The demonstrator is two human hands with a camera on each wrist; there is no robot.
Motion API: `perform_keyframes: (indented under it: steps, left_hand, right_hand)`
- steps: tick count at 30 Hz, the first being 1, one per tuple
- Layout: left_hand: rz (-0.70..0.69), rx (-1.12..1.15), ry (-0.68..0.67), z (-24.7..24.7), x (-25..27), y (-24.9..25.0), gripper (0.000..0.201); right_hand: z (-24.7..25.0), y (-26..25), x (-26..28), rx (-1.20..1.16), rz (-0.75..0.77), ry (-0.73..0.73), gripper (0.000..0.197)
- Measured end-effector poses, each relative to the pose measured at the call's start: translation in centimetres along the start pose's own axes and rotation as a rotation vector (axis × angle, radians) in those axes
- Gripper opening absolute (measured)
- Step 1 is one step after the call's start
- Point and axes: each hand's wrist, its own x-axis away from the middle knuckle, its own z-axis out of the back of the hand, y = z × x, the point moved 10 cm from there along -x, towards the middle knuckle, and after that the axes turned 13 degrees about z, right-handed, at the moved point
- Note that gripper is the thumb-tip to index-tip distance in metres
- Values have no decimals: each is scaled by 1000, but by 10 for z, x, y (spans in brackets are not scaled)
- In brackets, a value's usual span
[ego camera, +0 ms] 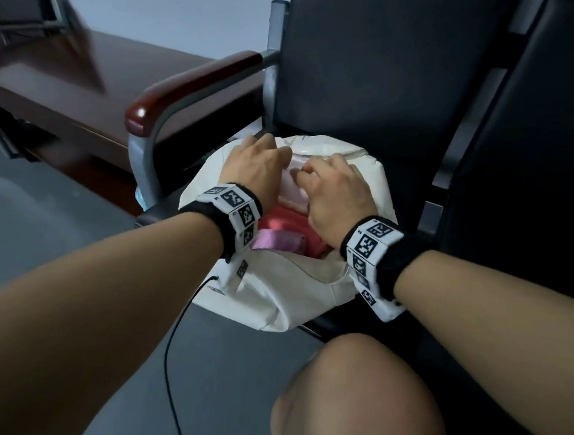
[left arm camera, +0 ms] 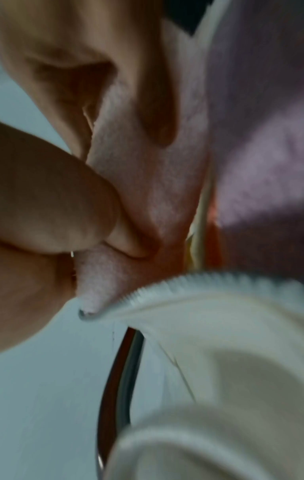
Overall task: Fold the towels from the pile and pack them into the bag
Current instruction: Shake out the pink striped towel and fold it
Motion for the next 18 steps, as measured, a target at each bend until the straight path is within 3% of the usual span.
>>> perform_keyframes:
  steps: [5, 10, 18]
  left_hand:
    - [78, -184, -299, -57, 12, -28, 24]
    - [71, -274, -411, -72, 21, -27, 39]
    - [61, -412, -422, -89, 35, -25, 53]
  right_hand:
    - [-58, -28, 23, -68, 176, -432, 49]
    - [-66, -26, 31, -161, 111, -485, 56]
    - [-77, -29, 43, -254, 68, -588, 81]
